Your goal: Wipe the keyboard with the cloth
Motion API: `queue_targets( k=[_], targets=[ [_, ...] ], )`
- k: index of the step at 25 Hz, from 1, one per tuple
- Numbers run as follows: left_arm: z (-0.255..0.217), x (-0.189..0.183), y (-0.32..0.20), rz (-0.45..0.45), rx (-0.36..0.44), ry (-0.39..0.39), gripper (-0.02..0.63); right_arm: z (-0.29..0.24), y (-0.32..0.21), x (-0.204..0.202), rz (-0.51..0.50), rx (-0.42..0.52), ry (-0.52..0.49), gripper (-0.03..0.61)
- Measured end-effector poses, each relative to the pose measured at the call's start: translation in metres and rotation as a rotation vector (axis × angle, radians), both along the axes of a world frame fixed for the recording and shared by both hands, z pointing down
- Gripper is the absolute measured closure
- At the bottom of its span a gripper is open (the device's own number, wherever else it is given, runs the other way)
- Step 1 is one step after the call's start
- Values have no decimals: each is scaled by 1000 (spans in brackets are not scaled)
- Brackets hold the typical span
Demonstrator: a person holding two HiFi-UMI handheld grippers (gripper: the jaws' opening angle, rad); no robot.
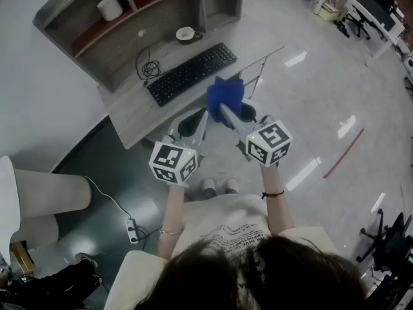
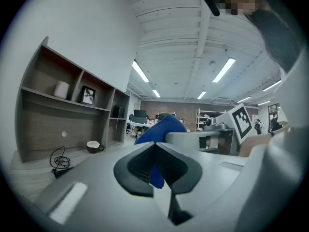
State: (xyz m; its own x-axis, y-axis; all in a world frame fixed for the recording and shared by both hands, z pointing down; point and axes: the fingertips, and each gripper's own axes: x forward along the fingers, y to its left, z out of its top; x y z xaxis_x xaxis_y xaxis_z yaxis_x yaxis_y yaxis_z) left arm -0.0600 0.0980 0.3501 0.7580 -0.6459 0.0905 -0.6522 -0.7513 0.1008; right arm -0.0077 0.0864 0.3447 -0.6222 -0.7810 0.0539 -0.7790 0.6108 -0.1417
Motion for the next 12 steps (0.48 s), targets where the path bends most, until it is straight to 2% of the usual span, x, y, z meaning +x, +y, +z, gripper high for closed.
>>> queue_targets(
  k=[12],
  targets=[
    [-7,9,0,-4,13,9,612,-4,1,9,-9,8,11,520]
  ],
)
